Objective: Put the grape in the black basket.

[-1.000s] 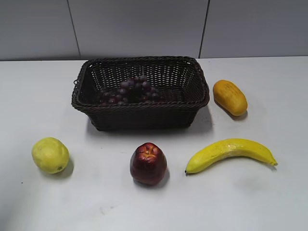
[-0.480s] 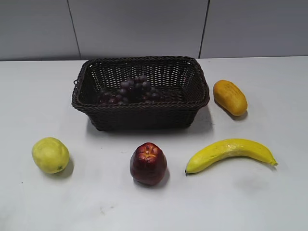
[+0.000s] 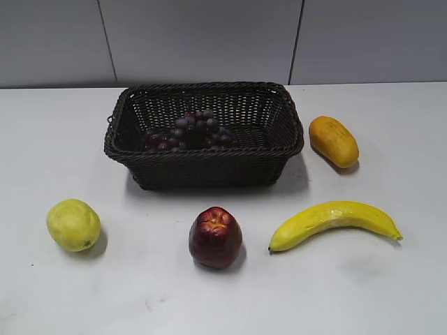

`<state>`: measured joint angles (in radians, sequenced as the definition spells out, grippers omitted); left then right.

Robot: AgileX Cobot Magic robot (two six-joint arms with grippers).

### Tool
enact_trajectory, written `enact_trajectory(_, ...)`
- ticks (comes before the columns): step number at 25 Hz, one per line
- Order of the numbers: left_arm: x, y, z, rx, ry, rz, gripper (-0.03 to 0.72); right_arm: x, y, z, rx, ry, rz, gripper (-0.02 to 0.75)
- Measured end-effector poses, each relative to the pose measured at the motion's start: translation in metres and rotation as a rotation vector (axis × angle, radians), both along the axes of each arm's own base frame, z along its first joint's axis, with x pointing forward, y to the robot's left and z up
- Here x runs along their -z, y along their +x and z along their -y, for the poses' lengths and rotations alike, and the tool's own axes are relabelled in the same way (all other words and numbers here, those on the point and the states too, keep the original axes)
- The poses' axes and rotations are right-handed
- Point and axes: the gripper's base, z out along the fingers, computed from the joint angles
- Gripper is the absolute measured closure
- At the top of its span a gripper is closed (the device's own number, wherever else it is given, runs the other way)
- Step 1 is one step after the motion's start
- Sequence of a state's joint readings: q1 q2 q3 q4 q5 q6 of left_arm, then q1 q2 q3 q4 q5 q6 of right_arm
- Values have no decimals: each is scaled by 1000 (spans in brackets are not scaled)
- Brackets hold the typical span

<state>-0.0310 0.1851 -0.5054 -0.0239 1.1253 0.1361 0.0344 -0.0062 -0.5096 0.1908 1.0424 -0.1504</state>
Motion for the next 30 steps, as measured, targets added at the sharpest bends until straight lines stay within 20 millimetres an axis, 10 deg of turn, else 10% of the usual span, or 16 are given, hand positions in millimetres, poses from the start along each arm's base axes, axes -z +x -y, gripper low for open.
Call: enact_trajectory(30,2,-24,-1,-10,-7,207,154,0,0,0,0,0,1,166)
